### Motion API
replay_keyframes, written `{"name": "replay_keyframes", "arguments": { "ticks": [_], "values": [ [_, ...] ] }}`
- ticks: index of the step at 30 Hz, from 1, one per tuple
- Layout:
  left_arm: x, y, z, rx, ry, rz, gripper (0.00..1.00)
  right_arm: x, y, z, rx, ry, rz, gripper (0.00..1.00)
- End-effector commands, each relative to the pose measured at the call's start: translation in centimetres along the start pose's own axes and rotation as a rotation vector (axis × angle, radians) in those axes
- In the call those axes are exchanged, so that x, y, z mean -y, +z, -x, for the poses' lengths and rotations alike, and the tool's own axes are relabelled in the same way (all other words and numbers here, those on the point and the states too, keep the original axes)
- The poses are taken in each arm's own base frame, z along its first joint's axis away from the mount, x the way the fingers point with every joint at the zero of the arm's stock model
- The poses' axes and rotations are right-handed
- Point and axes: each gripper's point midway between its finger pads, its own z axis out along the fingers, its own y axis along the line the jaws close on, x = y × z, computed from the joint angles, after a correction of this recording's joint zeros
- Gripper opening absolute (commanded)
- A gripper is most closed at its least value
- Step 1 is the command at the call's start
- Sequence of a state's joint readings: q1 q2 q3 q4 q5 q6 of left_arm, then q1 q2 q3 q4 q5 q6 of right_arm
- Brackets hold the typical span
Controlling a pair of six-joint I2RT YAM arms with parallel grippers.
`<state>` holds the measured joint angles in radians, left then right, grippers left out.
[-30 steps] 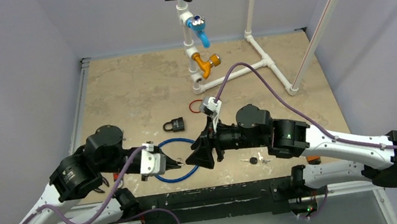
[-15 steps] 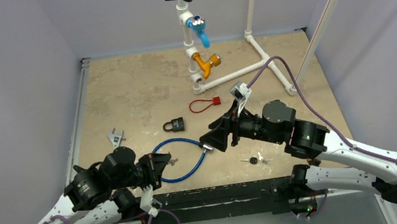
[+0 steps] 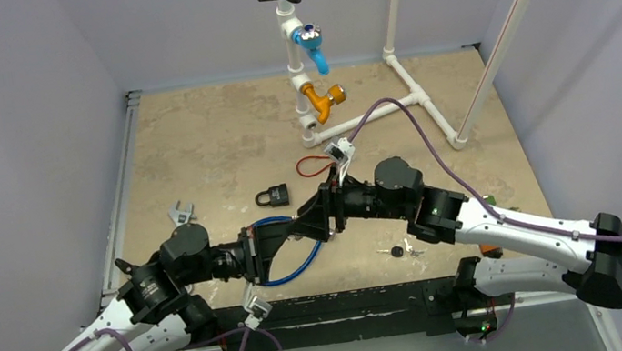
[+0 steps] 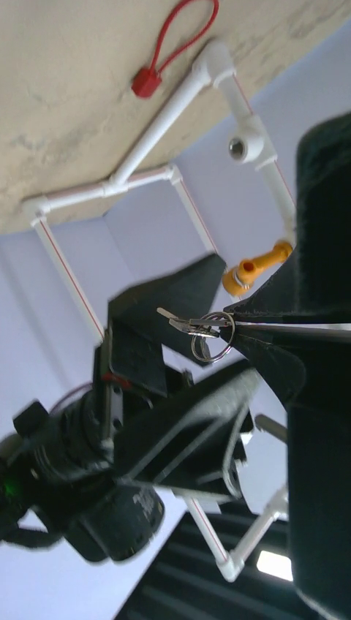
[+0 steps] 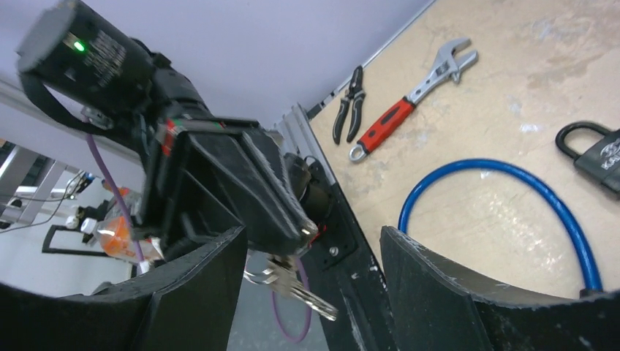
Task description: Unlock with the key
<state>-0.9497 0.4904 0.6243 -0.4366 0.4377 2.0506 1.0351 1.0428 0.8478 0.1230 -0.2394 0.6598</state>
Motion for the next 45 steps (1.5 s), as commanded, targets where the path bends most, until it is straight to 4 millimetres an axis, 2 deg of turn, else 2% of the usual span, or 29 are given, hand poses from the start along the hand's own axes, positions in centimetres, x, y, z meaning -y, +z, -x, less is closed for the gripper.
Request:
{"name": "replay_keyframes", "arguments": {
  "ticks": [1, 6, 13, 24, 32, 37, 39, 41, 42, 43, 45],
  "values": [
    [-7.8, -1.3, 0.1, -0.088, 0.702, 0.201, 0.0, -2.5, -0.8, 1.0, 0.042, -0.001, 0.118, 0.66],
    [-7.9, -1.9, 0.3, -0.097, 0.687, 0.217, 0.0, -2.4, -1.8, 0.9, 0.045, -0.003, 0.106, 0.59],
    [-7.2, -2.0, -0.1, -0.124, 0.668, 0.185, 0.0, -3.1, -3.1, 1.1, 0.071, 0.006, 0.135, 0.36],
    [-6.6, -1.7, -1.2, -0.16, 0.63, 0.148, 0.0, -4.2, -3.6, 1.5, 0.09, -0.006, 0.186, 0.0],
    [-4.9, -1.6, -3.0, -0.232, 0.563, 0.069, 0.0, -5.2, -5.3, 1.5, 0.094, -0.041, 0.22, 0.0],
    [-4.5, -1.7, -3.9, -0.27, 0.529, 0.044, 0.0, -3.7, -5.7, -0.2, 0.0, -0.073, 0.139, 0.0],
    [-4.6, -1.7, -4.1, -0.28, 0.523, 0.046, 0.0, -2.7, -5.8, -1.0, -0.043, -0.079, 0.093, 0.03],
    [-4.7, -1.8, -4.3, -0.289, 0.522, 0.045, 0.0, -2.2, -5.9, -1.6, -0.074, -0.084, 0.071, 0.12],
    [-4.7, -1.8, -4.4, -0.293, 0.523, 0.044, 0.0, -2.2, -6.0, -1.7, -0.082, -0.089, 0.067, 0.22],
    [-4.7, -1.7, -4.4, -0.293, 0.524, 0.045, 0.0, -2.0, -6.1, -1.6, -0.08, -0.097, 0.052, 0.32],
    [-4.6, -1.7, -4.4, -0.292, 0.527, 0.042, 0.0, -2.0, -6.4, -0.6, -0.06, -0.124, 0.026, 0.41]
  ]
}}
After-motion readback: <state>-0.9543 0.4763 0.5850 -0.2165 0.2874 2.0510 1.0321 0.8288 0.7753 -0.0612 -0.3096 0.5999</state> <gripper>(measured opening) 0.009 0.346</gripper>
